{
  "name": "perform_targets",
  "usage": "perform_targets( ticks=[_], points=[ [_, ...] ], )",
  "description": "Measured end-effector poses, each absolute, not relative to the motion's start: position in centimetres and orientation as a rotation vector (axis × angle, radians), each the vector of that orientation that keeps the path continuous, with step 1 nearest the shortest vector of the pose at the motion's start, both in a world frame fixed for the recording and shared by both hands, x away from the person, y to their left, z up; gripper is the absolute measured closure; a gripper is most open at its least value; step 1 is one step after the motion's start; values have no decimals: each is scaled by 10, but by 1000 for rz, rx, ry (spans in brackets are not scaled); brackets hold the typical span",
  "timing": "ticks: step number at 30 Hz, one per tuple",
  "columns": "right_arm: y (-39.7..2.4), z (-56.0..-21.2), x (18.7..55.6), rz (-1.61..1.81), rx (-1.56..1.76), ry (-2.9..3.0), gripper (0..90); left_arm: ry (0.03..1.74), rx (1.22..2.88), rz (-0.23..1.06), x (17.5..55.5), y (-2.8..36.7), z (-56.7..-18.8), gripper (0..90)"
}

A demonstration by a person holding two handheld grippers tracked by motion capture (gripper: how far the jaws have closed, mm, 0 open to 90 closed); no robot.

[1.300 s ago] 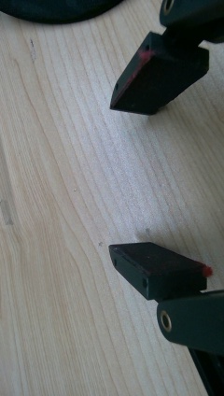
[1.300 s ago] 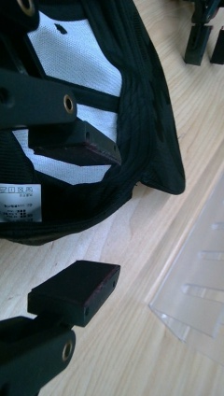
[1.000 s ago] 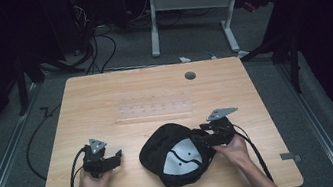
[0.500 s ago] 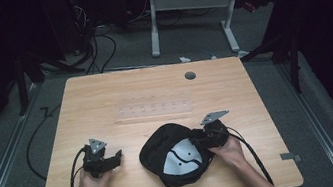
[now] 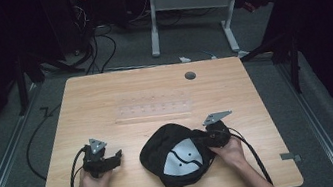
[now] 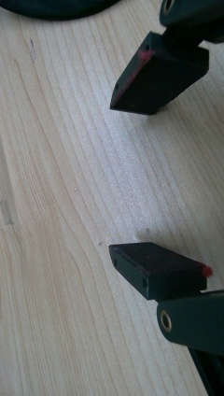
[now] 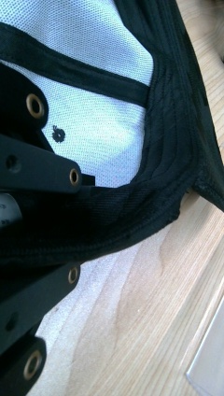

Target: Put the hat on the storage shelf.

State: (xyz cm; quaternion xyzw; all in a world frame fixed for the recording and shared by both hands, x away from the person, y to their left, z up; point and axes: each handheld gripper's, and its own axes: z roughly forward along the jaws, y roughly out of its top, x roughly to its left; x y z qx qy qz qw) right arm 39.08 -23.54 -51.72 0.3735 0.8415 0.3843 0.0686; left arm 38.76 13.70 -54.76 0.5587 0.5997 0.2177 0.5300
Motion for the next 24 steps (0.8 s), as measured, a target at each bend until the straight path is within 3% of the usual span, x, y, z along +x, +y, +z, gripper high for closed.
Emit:
perform_targets(
  ticks=[10,24],
  points=[
    [-242,-512,389,1189,1195,2528,835,1431,1336,516,388,137,-548,251],
    [-255,-499,387,1243,1287,2476,838,1421,1372,494,386,135,-548,161]
  ],
)
